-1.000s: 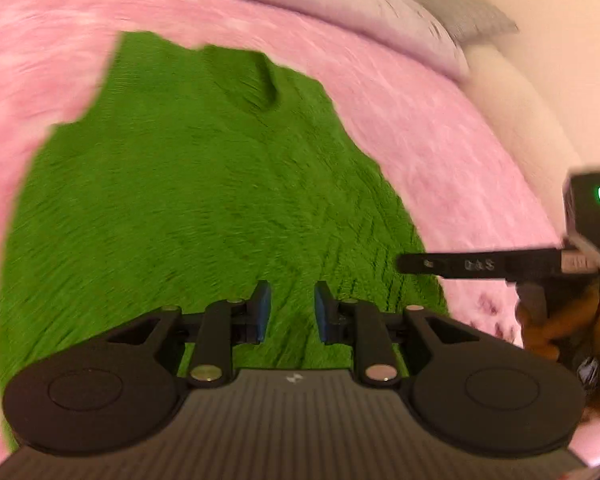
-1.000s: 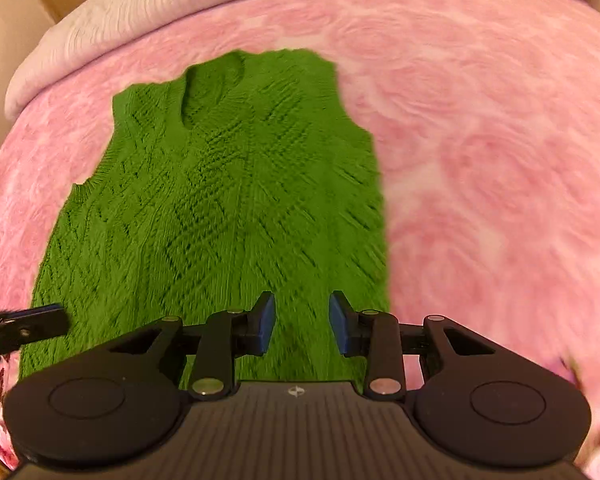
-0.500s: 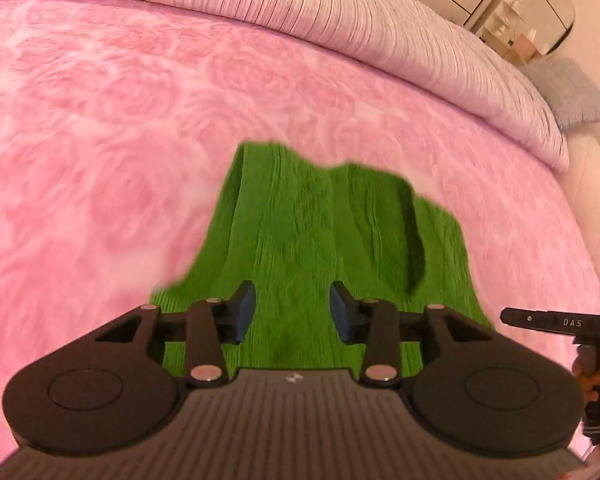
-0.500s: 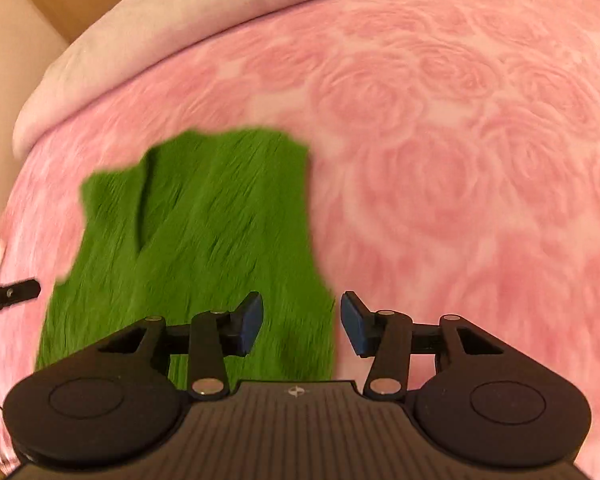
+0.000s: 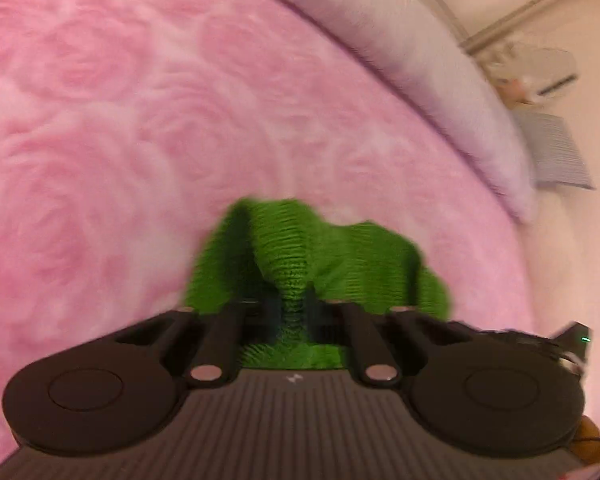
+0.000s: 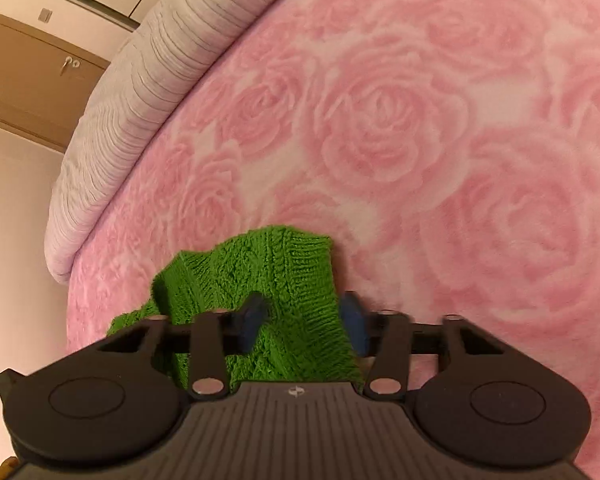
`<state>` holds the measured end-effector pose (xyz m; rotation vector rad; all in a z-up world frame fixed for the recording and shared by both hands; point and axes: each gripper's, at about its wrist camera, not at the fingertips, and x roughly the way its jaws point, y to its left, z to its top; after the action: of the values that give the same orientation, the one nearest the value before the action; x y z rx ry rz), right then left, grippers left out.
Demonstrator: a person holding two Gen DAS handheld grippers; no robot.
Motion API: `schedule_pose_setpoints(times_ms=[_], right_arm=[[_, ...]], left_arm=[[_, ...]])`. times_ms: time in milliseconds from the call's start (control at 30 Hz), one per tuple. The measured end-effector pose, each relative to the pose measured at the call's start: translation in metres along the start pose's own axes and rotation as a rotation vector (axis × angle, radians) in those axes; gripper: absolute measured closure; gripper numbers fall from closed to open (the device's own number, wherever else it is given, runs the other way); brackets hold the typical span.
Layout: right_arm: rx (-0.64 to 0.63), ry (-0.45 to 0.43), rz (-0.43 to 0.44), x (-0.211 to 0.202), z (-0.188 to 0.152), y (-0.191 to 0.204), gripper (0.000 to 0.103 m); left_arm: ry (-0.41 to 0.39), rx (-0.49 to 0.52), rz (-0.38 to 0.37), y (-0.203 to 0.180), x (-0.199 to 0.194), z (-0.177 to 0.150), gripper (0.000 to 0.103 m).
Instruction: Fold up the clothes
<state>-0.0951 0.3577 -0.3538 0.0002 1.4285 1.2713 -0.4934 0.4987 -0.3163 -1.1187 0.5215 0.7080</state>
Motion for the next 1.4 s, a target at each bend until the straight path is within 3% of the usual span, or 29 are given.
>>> schedule_pose_setpoints(times_ms=[133,233,333,367,467,567,733,867,933,967,1000,1033,1067,1100,1133,1300,1367,1400], right_arm=[[-0.144,-0.088,0.036,-0.011,0.003,0.033,0.1],[-0.208,-0.188,0.035,-0.02,0.016,0.056,0.1],[-0.192,-0.197,-0.023,-0.008,0.031,0.062,0.1],[-0.167,-0.168,-0.064,-0.001,0.034,0.058,0.089],[-0.12,-0.108,-0.158,0.007,0.026,0.044,0.067],[-0.125,-0.094,-0.196,-0.004,0.008,0.029,0.054],[-0.064,-0.039,-0.243,-0.043,-0.039,0.0,0.049],[0.03,-0.012,-0.26,-0.079,-0.084,-0.021,0.045],[0.07,0.003,-0.262,-0.091,-0.104,-0.029,0.043],[0.087,0.012,-0.264,-0.093,-0.113,-0.031,0.042],[0.102,0.023,-0.265,-0.095,-0.121,-0.034,0.042],[0.112,0.033,-0.26,-0.095,-0.129,-0.035,0.043],[0.106,0.038,-0.245,-0.094,-0.134,-0.033,0.051],[0.083,0.044,-0.23,-0.092,-0.138,-0.03,0.083],[0.053,0.053,-0.227,-0.09,-0.14,-0.026,0.096],[-0.113,-0.02,-0.19,-0.097,-0.142,0.003,0.096],[-0.129,0.01,-0.276,-0.088,-0.145,0.003,0.093],[-0.135,0.033,-0.329,-0.082,-0.147,0.0,0.084]], left_arm=[[-0.054,0.175,0.014,-0.017,-0.02,0.026,0.098],[-0.061,0.287,0.089,-0.018,-0.018,0.043,0.098],[0.061,0.391,0.221,-0.01,0.015,0.042,0.094],[0.082,0.379,0.242,-0.004,0.024,0.037,0.088],[0.049,0.327,0.26,0.006,0.021,0.026,0.077],[0.021,0.241,0.245,0.013,-0.006,0.023,0.07],[0.048,0.024,0.161,0.034,-0.062,-0.004,0.06],[0.149,0.005,0.188,0.036,-0.083,-0.048,0.048],[0.188,0.019,0.211,0.036,-0.077,-0.066,0.053],[0.183,0.054,0.236,0.034,-0.075,-0.071,0.069],[0.178,0.088,0.262,0.033,-0.073,-0.076,0.097],[0.172,0.119,0.28,0.032,-0.073,-0.079,0.099],[0.162,0.137,0.285,0.032,-0.076,-0.078,0.1],[0.145,0.147,0.298,0.033,-0.082,-0.077,0.101],[0.133,0.169,0.315,0.033,-0.087,-0.075,0.101],[0.122,0.27,0.395,0.051,-0.101,-0.079,0.097],[0.112,0.298,0.42,0.055,-0.097,-0.087,0.091],[0.104,0.309,0.429,0.053,-0.096,-0.09,0.089]])
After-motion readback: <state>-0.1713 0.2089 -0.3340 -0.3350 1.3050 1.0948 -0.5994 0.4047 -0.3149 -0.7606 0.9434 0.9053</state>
